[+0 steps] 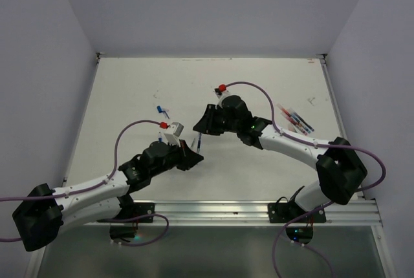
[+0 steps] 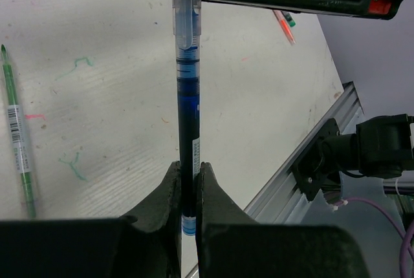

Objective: Open the pen caps

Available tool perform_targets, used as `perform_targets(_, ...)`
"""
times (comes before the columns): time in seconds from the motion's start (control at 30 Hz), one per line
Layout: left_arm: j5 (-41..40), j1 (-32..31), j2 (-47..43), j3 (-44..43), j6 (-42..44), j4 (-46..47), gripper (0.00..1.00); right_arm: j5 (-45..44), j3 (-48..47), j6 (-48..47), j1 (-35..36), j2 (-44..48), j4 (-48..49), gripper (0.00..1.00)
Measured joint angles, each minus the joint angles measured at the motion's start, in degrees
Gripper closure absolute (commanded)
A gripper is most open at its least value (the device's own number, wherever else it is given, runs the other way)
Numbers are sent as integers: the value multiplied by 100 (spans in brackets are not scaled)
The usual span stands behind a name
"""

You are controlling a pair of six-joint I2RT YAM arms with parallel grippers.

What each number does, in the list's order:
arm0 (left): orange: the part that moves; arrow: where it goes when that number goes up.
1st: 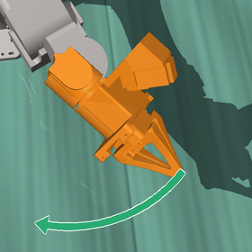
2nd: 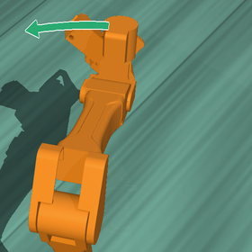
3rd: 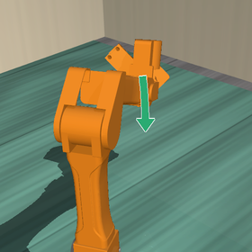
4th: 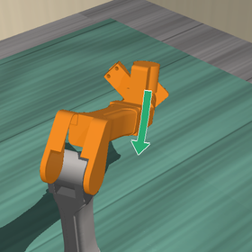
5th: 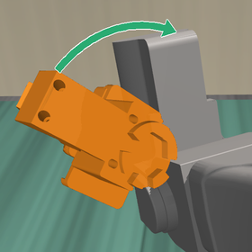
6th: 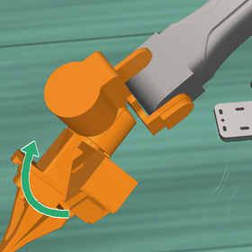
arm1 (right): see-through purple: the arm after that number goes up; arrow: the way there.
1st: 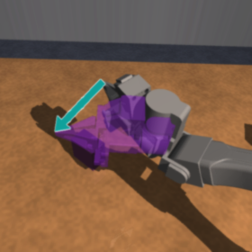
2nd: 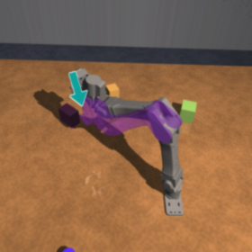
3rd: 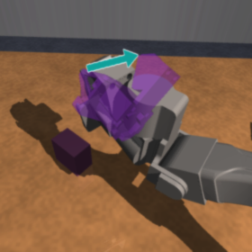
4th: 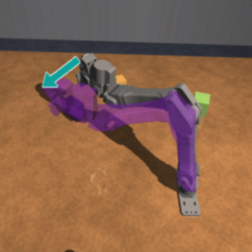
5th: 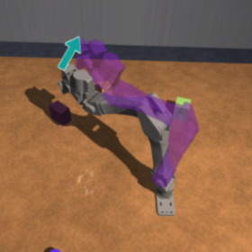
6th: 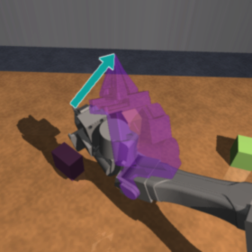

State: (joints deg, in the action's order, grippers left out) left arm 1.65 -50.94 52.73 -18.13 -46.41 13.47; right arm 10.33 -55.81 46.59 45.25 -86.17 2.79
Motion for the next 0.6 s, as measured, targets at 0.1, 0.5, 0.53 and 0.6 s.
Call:
perform_targets(0.1,2,0,-4,-2,0,17,100,55,11,11,2,7,26,70)
perform_targets(0.5,9,-2,-144,-4,-7,31,100,232,151,39,13,107,184,100)
perform_targets(0.53,9,-4,-144,-4,-7,42,100,232,151,24,13,114,192,100)
perform_targets(0.6,11,-4,-149,-4,-9,57,100,234,151,42,11,114,186,100)
